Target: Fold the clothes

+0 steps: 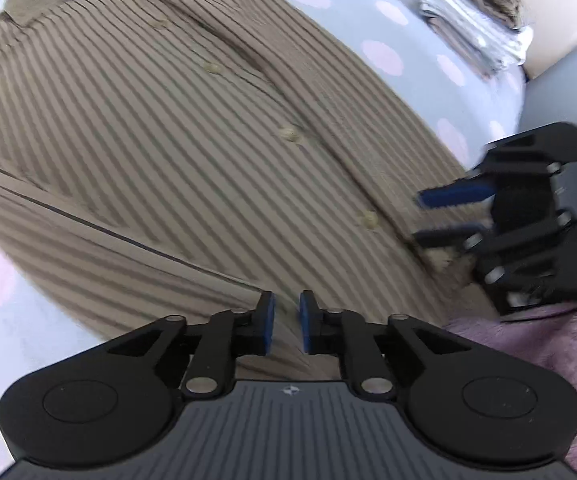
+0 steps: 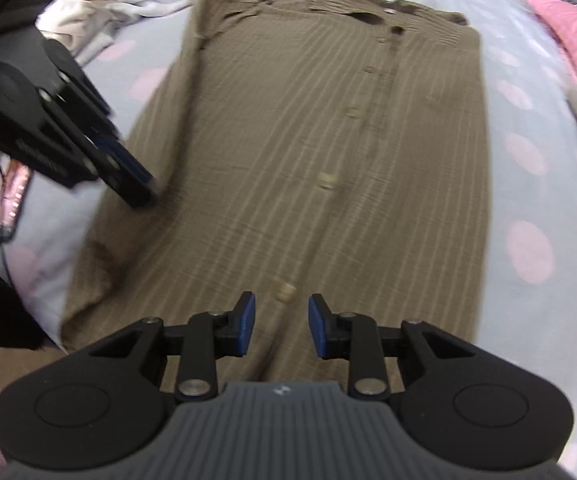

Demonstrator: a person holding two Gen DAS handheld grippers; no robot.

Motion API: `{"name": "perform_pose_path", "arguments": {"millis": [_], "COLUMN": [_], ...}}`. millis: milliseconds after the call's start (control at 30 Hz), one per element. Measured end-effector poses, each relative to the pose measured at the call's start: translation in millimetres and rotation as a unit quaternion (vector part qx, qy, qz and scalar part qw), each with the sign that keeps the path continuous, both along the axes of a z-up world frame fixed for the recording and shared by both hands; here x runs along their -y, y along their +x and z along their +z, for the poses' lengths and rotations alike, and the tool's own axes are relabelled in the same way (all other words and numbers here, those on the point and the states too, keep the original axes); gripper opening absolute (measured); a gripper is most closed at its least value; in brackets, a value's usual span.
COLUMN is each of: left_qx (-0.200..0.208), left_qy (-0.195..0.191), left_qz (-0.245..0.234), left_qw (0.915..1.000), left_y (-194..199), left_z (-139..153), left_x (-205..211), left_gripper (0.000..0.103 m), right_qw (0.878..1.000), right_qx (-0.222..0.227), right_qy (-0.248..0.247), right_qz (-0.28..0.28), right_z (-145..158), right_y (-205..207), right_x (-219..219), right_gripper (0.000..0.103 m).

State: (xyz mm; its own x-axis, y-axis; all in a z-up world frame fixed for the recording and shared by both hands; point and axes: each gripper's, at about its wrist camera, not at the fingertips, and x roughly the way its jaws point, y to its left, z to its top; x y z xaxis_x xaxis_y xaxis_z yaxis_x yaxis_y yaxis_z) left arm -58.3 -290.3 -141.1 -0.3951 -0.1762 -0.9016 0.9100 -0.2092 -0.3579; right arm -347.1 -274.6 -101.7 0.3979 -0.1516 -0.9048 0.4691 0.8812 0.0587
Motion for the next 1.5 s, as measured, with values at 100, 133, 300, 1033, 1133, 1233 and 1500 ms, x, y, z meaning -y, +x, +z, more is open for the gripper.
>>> {"name": "perform_pose_path", "arguments": {"millis": [100,133,300,1033,1133,1233,1500], "left_qx": [0.005,0.01,0.037,0.102,0.091,0.091,0.106], "left_qy": [-0.014,-0.025,-0.078,-0.112,-0.116,-0.118,-0.092], "left_qz": [0.006,0.01,0.03,0.38,0.419,0.429,0.413], "left_qw": [0.9999,0.9996,0.9958,0.9124,0.8958,0.8909,0.8999], "left_y": [1.6,4.2,17.4,302.7,334.9,354.0,361.8], "left_z": [3.9,7.6,26.5,38.4,18.6,-0.9,-42.4], "left_x": [0.3,-1.2,-8.7,97.4,123.4,149.2,176.4], "left_gripper": [0.012,0.012,0.012,0.019,0.019,0.019,0.019], "right_qw": [1.0,1.0,0.999,0.995,0.993,0.99,0.988], "right_qx": [0.002,0.0,0.003,-0.037,-0.042,-0.044,-0.034], "right_qy": [0.022,0.025,0.051,0.089,0.104,0.127,0.146], "right_qz": [0.014,0.019,0.021,0.039,0.042,0.036,0.023], "right_z": [-3.3,-4.5,-9.3,-45.9,-50.1,-54.9,-60.6], "right_y": [16.5,21.7,41.1,105.2,109.8,111.6,114.6], "right_x": [-6.5,-8.1,-9.7,-2.2,2.9,12.2,25.8], "right_gripper": [0.032,0.032,0.032,0.013,0.017,0.017,0.014]}}
